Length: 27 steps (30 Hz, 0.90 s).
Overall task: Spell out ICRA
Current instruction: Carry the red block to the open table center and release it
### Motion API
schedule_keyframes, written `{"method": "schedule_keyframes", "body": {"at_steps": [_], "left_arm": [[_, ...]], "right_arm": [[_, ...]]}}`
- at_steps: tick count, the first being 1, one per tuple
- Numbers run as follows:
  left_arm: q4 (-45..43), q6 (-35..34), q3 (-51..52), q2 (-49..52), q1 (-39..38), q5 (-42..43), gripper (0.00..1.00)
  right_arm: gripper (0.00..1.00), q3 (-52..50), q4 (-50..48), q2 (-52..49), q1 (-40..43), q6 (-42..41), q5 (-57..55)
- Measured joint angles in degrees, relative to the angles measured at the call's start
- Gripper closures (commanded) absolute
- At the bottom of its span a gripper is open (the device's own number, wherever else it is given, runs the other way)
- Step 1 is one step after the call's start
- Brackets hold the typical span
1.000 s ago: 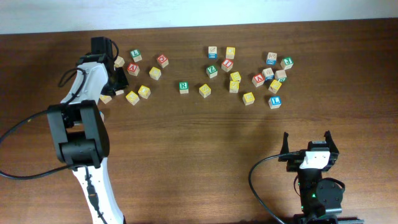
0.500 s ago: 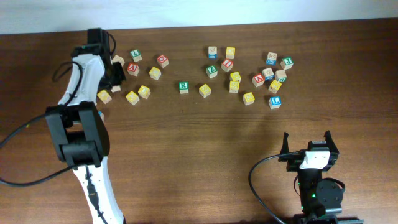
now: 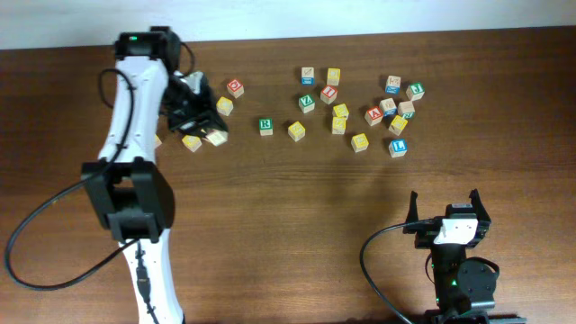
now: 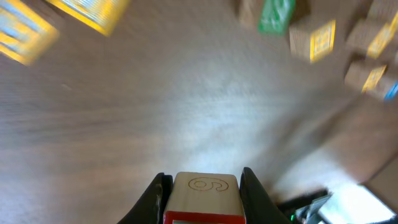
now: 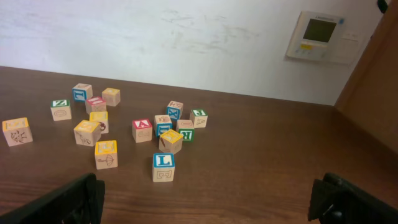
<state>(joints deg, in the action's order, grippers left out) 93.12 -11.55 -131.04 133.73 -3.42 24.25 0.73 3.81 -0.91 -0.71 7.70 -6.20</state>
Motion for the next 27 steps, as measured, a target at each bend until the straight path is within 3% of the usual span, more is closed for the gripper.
{"method": "schedule_keyframes", "body": {"at_steps": [2,7,11,12,21,27], "left_arm": [[2.19,0.76,0.02,0.0,-4.22,-0.37,0.77],[3.06,1.49,4.26,0.0,-13.97,-4.63,0.78],[-3.1,1.46,15.04,0.02,-21.22,-6.12,0.84],[-5.07,1.44,17.18,0.02,-21.9,-6.27,0.86],[-15.91,-8.22,22.71,0.02,-22.4,-16.44,0.73],[-18.67,-12.07,25.2,0.02,-22.49,-22.32,0.6]], "right_arm": [[0.02,0.0,0.0,0.0,0.0,0.02,0.0],[0.02,0.0,0.0,0.0,0.0,0.02,0.0],[0.02,0.0,0.0,0.0,0.0,0.0,0.0],[0.02,0.0,-0.02,0.0,0.0,0.0,0.0],[0.02,0.0,0.0,0.0,0.0,0.02,0.0],[0.02,0.0,0.0,0.0,0.0,0.0,0.0]]}}
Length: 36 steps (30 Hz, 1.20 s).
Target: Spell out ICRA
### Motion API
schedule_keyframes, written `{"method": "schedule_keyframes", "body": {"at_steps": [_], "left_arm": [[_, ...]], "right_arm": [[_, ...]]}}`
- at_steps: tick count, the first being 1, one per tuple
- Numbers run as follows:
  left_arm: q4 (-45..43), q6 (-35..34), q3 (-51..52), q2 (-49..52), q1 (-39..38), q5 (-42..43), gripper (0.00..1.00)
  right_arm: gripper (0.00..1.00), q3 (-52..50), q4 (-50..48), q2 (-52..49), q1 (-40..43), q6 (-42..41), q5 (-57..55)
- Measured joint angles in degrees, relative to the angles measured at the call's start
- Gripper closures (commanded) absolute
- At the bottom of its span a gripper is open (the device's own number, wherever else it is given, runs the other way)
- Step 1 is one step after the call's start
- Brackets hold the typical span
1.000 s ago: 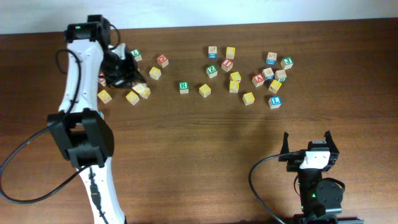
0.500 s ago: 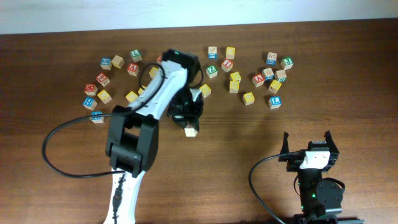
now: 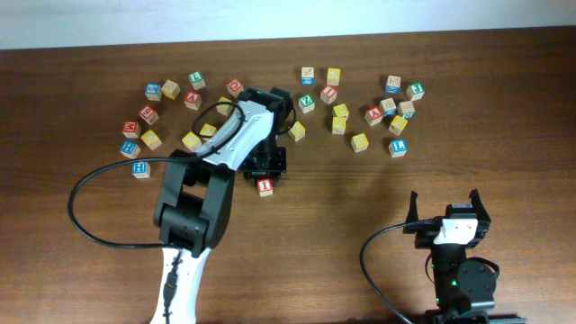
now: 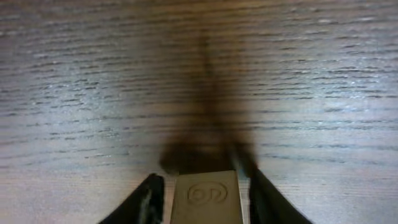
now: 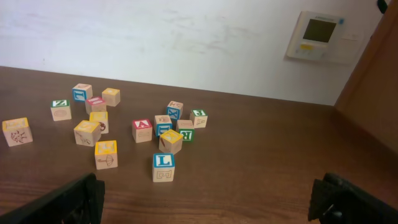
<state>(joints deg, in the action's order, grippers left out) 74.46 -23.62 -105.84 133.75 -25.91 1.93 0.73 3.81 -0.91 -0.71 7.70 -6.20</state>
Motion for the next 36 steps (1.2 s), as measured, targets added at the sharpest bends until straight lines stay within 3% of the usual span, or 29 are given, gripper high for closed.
{"method": "schedule_keyframes", "body": {"at_steps": [2,4,5,8,21,24,26,27,28,36], "left_arm": [[0.04,-0.07,0.0,-0.02,0.0,-0.11,0.61],[0.04,-0.07,0.0,-0.02,0.0,-0.02,0.79],[0.04,-0.28,0.0,-0.02,-0.02,0.07,0.82],[0.66,-0.2,0.0,-0.02,-0.02,0.42,0.78],[-0.26,3.8,0.11,-0.04,-0.02,0.83,0.78],[-0.55,5.05,0.11,-0.04,-0.02,0.57,0.77],[-1.07,5.49,0.11,-0.13,-0.02,-0.09,0.67],[-1.2,5.53,0.11,-0.13,-0.02,-0.24,0.53],[-1.62,5.92,0.11,-0.13,-0.02,-0.48,0.49],[1.42,6.27,-1.92,-0.04,0.04,-0.92,0.49]], "right_arm": [[0.02,0.0,-0.02,0.0,0.0,0.0,0.0],[0.02,0.0,0.0,0.0,0.0,0.0,0.0],[0.02,0.0,0.0,0.0,0.0,0.0,0.0],[0.02,0.0,0.0,0.0,0.0,0.0,0.0],[0.02,0.0,0.0,0.0,0.0,0.0,0.0],[0.02,0.0,0.0,0.0,0.0,0.0,0.0],[0.02,0.0,0.0,0.0,0.0,-0.02,0.0],[0.02,0.0,0.0,0.0,0.0,0.02,0.0],[0.02,0.0,0.0,0.0,0.0,0.02,0.0],[0.02,0.0,0.0,0.0,0.0,0.0,0.0]]}}
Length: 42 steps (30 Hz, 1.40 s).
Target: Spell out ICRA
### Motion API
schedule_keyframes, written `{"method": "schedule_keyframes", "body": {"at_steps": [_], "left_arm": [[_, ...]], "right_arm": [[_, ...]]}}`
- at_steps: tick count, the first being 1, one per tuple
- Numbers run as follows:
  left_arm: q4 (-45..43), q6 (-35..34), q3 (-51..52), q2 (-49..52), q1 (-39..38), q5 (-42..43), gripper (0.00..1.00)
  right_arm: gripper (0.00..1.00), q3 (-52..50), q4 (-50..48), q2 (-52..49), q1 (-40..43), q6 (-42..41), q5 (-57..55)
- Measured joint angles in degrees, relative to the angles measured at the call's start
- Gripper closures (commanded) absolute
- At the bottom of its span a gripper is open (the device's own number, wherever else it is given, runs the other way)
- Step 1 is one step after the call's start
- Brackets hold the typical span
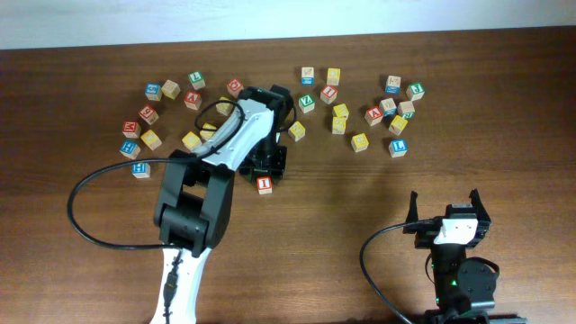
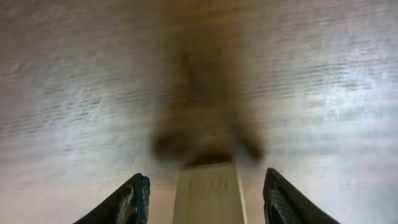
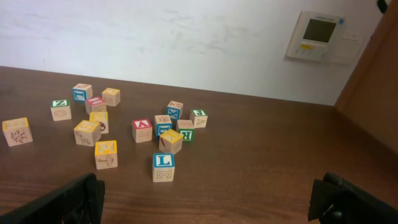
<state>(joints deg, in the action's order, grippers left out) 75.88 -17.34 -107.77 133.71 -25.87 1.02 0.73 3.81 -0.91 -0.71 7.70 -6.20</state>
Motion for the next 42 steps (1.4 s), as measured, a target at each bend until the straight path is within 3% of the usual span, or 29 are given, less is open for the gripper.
{"method": "schedule_keyframes", "body": {"at_steps": [6,9,12,15,17,26,31,39,42], "left_arm": [[12.22,0.02,-18.62,0.42,0.81,-0.02,0.45],[17.88,-0.02,-30.18,0.46,4.83,0.07,0.39],[20.39,0.22,-37.64,0.35,13.51,0.0,0.41],[20.61,-0.24,-37.73,0.39,23.15,-0.07,0.4],[20.59,-0.24,-37.33,0.39,27.65,-0.5,0.33],[15.63,0.02,-36.81,0.39,35.69,-2.16,0.28],[17.84,0.09,-36.76,0.39,35.82,-2.36,0.19],[15.76,0.04,-32.54,0.39,35.69,-2.4,0.18],[15.15,0.04,-28.61,0.39,35.69,-2.49,0.29]], "right_arm": [[0.02,0.0,0.0,0.0,0.0,0.0,0.02],[0.02,0.0,0.0,0.0,0.0,-0.02,0.0],[0.02,0.0,0.0,0.0,0.0,0.02,0.0],[0.02,0.0,0.0,0.0,0.0,0.02,0.0],[0.02,0.0,0.0,0.0,0.0,-0.02,0.0],[0.01,0.0,0.0,0.0,0.0,-0.02,0.0],[0.02,0.0,0.0,0.0,0.0,-0.02,0.0],[0.02,0.0,0.0,0.0,0.0,0.02,0.0],[0.02,0.0,0.0,0.0,0.0,0.0,0.0]]}}
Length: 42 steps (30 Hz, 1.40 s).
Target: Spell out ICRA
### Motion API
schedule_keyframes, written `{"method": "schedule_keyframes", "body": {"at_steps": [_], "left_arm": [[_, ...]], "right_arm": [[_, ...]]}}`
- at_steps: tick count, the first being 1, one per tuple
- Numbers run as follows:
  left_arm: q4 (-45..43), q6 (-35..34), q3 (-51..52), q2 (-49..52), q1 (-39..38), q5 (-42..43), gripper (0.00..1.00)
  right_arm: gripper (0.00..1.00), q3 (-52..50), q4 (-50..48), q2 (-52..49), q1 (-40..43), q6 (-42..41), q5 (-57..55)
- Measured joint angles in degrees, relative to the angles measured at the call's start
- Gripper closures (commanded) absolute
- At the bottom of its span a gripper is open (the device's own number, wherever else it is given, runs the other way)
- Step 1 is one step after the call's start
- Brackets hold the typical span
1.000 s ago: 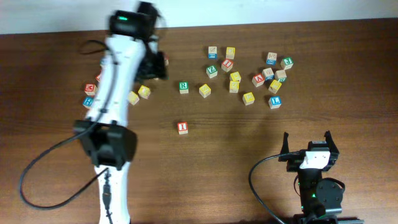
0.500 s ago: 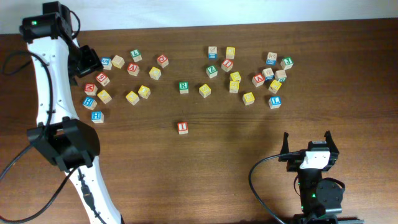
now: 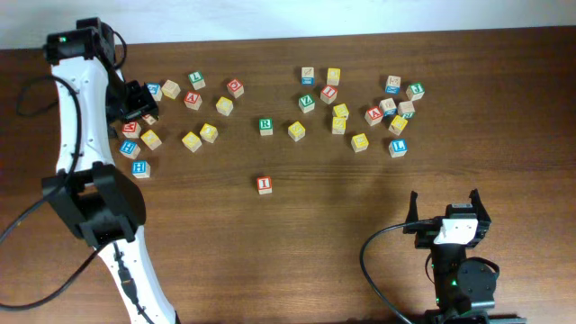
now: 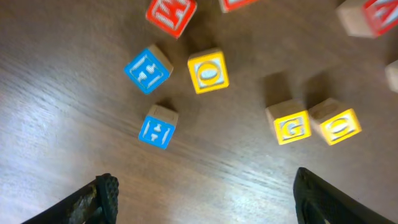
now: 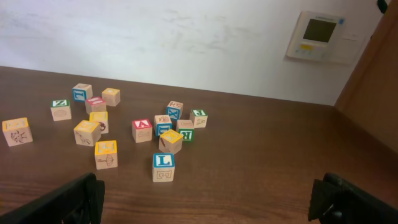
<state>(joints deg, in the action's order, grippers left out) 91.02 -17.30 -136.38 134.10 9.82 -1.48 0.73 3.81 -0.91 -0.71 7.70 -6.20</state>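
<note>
A red I block [image 3: 264,184] stands alone on the table's middle, clear of both grippers. A green R block [image 3: 265,125] sits behind it, and a red A block [image 3: 373,115] [image 5: 142,131] lies in the right cluster. My left gripper [image 3: 135,101] [image 4: 208,202] hangs open and empty over the left cluster, above two blue blocks [image 4: 158,126] and a yellow block [image 4: 208,71]. Two more yellow blocks [image 4: 292,122] lie to the right; their letters are unclear. My right gripper [image 3: 447,220] [image 5: 211,205] rests open at the near right.
Several loose letter blocks spread along the back of the table in a left group [image 3: 193,99], a middle group [image 3: 329,94] and a right group [image 3: 398,146]. A blue L block [image 5: 163,167] is the nearest one to the right gripper.
My left gripper was open around the red I block at the table's middle. It is now at the far left over the left cluster, and the I block stands alone.
The left gripper first held a block near the left cluster. Then it was shut on it, low at the table's middle. Then its jaws stood open around the set-down I block. Now the arm is back over the left blocks. The right arm stayed still.
</note>
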Motion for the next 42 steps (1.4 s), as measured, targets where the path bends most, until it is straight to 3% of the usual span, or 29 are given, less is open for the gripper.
{"method": "schedule_keyframes", "body": {"at_steps": [5,7,11,18,24,42], "left_arm": [[-0.17,0.2,3.96,0.0,0.0,0.0,0.46],[-0.63,0.15,4.7,0.0,0.0,0.37,0.49],[-4.42,-3.34,4.94,0.0,0.0,1.09,0.49],[-8.37,-6.95,4.94,0.0,-2.93,2.36,0.37],[-8.35,-14.08,4.94,0.0,-3.65,-1.44,0.4],[-12.07,-19.91,5.03,0.55,-3.65,-9.55,0.43]], "right_arm": [[0.02,0.0,-0.02,0.0,0.0,0.0,0.0],[0.02,0.0,0.0,0.0,0.0,-0.04,0.0],[0.02,0.0,0.0,0.0,0.0,0.0,0.0],[0.02,0.0,0.0,0.0,0.0,0.02,0.0],[0.02,0.0,0.0,0.0,0.0,0.02,0.0],[0.02,0.0,0.0,0.0,0.0,-0.02,0.0]]}}
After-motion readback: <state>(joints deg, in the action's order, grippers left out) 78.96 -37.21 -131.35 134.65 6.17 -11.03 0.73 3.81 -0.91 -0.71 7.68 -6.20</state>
